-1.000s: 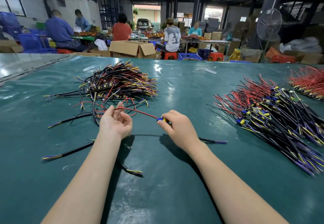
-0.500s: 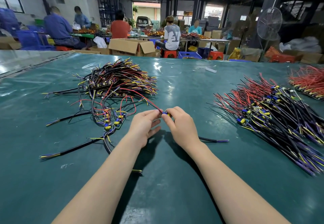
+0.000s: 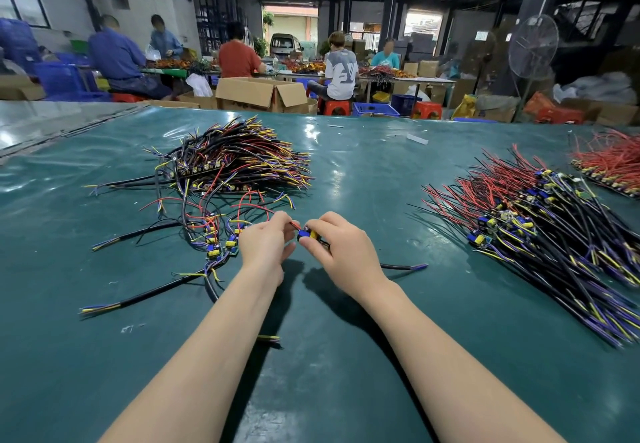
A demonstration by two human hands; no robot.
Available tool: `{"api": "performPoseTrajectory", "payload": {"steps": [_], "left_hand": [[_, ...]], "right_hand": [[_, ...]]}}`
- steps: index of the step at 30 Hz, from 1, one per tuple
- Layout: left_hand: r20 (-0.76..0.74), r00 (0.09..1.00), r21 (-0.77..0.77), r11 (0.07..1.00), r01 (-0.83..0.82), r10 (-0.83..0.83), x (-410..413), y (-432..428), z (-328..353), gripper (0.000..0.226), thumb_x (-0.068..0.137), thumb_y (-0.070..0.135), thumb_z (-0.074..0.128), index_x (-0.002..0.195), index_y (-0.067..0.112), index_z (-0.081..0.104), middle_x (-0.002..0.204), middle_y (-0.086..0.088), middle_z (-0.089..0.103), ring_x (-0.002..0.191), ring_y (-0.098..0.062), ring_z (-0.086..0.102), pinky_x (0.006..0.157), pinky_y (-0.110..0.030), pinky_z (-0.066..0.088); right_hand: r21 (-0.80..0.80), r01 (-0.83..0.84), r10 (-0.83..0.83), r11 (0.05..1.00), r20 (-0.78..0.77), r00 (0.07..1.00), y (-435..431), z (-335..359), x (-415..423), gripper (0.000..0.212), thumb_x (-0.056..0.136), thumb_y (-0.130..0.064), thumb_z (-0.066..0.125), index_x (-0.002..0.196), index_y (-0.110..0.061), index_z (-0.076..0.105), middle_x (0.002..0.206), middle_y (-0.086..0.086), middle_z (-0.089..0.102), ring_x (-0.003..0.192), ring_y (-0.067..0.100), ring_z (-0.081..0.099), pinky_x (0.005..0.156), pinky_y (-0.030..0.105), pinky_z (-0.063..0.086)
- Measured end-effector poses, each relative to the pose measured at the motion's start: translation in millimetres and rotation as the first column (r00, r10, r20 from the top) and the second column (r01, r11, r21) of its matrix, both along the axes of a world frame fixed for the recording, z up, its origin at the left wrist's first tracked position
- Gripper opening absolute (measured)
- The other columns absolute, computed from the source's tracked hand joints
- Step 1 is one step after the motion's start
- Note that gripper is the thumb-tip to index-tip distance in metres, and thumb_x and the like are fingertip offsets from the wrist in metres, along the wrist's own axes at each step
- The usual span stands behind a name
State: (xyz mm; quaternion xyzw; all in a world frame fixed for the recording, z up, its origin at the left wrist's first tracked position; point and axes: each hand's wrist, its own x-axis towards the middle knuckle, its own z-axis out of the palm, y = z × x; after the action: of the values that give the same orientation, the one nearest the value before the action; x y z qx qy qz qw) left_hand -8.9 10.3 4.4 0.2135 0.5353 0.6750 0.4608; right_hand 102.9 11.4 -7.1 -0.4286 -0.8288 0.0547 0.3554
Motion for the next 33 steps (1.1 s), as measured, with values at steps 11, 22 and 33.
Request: {"api": "performPoseTrajectory", "payload": {"steps": [11, 22, 33], "left_hand": [[0.303, 0.939, -0.104, 0.985, -0.138, 0.163, -44, 5, 8, 0.023, 0.086, 0.014, 0.051, 0.064, 0.014, 0.058, 0.034, 0.012, 0.052, 0.049, 0.001, 0.051, 0.034, -0.006, 0.033], [0.434, 0.875, -0.056, 0.976, -0.212, 0.215, -51, 6, 7, 0.018, 0.084, 0.013, 0.059, 0.066, 0.011, 0.058, 0.058, 0.006, 0.061, 0.062, -0.005, 0.054, 0.064, -0.019, 0.052], [0.517, 0.817, 0.014, 0.951, -0.307, 0.256, -49, 7, 7, 0.021, 0.084, 0.005, 0.058, 0.063, 0.009, 0.054, 0.041, 0.006, 0.057, 0.056, -0.006, 0.055, 0.046, -0.015, 0.050]], "right_hand": [[-0.015, -0.064, 0.065, 0.998, 0.093, 0.994, -3, 1, 0, 0.029, 0.094, -0.032, 0.050, 0.101, -0.008, 0.065, 0.100, 0.004, 0.057, 0.080, 0.026, 0.053, 0.069, 0.035, 0.043], [-0.123, 0.173, -0.139, 0.977, 0.243, 0.960, 9, -11, 3, 0.035, 0.094, -0.045, 0.042, 0.110, -0.024, 0.064, 0.089, 0.000, 0.046, 0.091, 0.029, 0.055, 0.064, 0.027, 0.029], [-0.217, 0.138, -0.089, 0.966, 0.222, 0.971, 16, -14, 12, 0.033, 0.090, -0.048, 0.049, 0.110, -0.026, 0.064, 0.083, -0.002, 0.044, 0.087, 0.021, 0.050, 0.064, 0.027, 0.030]]}}
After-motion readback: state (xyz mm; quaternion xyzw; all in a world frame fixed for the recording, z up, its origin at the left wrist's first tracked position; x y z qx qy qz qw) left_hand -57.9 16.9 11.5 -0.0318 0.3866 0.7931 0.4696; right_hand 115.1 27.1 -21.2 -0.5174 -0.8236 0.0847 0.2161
